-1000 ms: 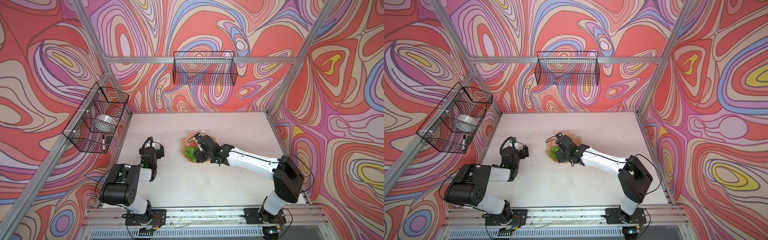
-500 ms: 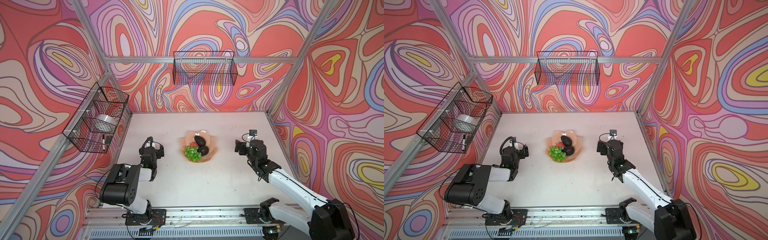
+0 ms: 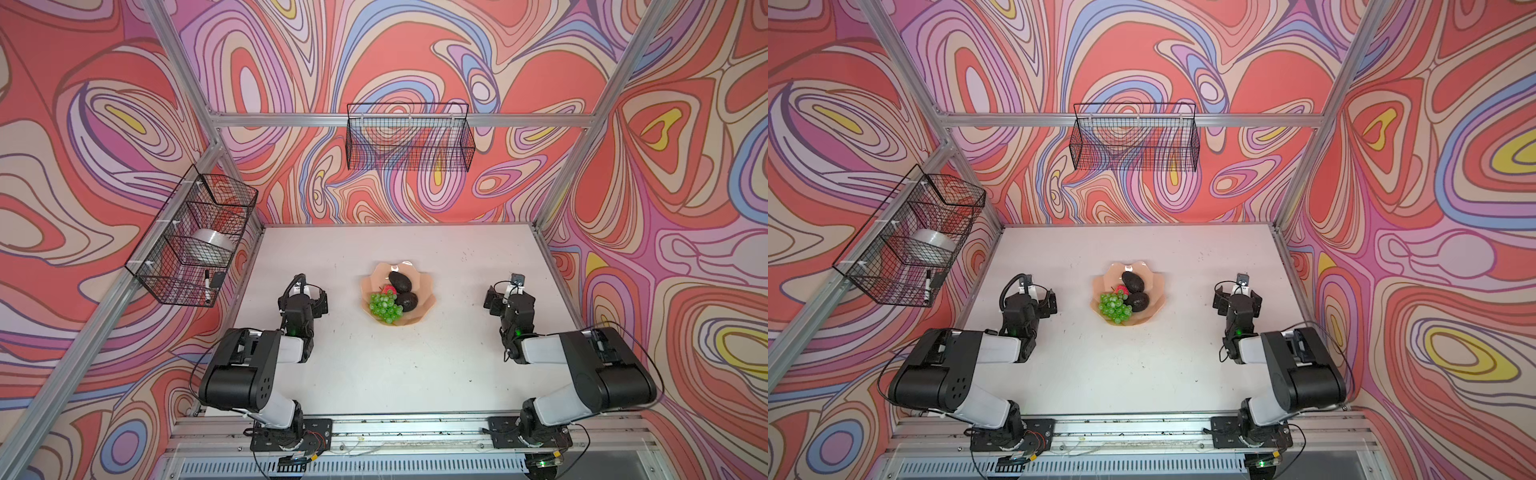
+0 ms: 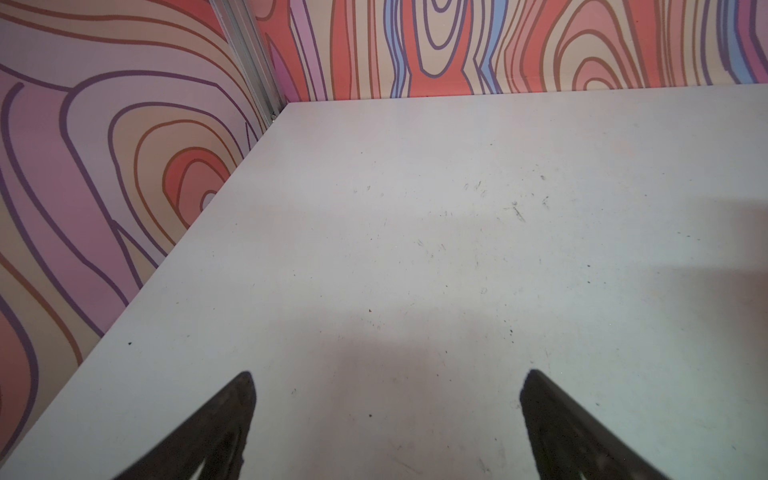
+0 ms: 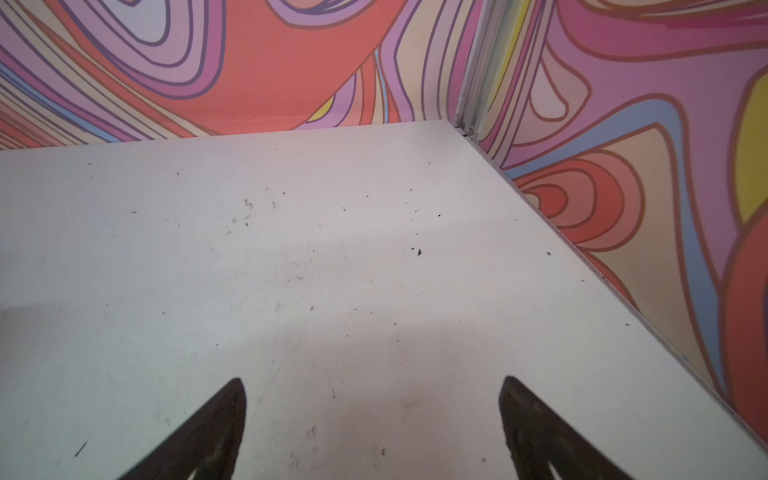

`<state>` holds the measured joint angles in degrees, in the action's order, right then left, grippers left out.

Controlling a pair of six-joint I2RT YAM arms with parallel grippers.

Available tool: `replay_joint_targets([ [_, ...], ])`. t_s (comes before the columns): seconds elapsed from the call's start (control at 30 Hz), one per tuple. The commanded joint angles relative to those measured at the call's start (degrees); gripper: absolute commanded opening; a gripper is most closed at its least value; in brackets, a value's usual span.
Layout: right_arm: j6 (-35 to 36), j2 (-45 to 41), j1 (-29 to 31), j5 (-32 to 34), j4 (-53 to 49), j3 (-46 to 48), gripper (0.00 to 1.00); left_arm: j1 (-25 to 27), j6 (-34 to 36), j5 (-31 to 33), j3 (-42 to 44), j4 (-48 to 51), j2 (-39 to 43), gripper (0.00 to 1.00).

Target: Place and organize the fake fruits in the fruit bowl

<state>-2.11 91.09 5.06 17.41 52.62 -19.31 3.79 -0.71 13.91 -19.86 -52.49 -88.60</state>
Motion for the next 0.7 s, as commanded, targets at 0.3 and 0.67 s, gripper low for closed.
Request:
replay_joint_targets([
  [0.3,0.9,7.2,-1.3,-1.4,9.0,-4.5,0.98,-0.2,-0.5,0.0,-0.9,-0.9,-0.1,1.0],
  [0.67,0.0,7.2,-1.6,0.5,7.5,-5.2,0.98,-0.2,-0.4,0.0,-0.9,-0.8,-0.1,1.0],
])
